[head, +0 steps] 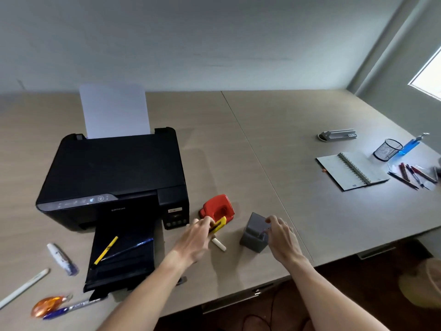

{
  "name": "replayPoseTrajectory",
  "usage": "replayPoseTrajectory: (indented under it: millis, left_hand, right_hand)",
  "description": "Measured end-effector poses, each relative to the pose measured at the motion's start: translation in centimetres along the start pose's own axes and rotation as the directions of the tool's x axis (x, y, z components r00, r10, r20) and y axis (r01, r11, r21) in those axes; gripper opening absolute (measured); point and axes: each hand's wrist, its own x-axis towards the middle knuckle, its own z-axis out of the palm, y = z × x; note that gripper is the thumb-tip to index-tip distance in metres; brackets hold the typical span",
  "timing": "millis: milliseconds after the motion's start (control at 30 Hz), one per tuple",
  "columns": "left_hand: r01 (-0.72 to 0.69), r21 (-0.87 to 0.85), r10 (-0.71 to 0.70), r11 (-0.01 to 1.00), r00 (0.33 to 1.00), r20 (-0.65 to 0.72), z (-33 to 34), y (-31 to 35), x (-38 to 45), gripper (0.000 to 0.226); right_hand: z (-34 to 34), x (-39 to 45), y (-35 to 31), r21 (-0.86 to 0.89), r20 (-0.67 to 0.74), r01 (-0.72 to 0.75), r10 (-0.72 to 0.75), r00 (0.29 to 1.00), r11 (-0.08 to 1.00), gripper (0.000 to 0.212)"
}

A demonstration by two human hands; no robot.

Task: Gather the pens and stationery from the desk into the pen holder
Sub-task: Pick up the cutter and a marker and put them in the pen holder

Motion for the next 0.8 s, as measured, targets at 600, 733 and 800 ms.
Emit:
replayPoseTrajectory:
  millis: [600,733,800]
  left_hand:
    - [-0.042,-0.216,0.050,0.975,0.998,0.034,4.3,8.4,7.5,0.025]
    - [0.003,-0.141,0.002,0.990,0.999,0.039,5.7,7.9,7.7,0.028]
    - [0.017,-0.180,-0.011,0.984,0.999,0.034,5.9,7.6,7.3,0.027]
  right_hand:
    - [1.0,-5.3,6.4,-0.008,0.065,-0.284,0.283,0.957,0.959,0.026]
    - [1.0,-5.4,6.5,-0.026,0.074,-0.274,0.276,0.958,0.961,0.019]
    - [1.6,-5.9,6.2,-0.007,0.097,-0.260,0.259,0.961,0.966,0.014]
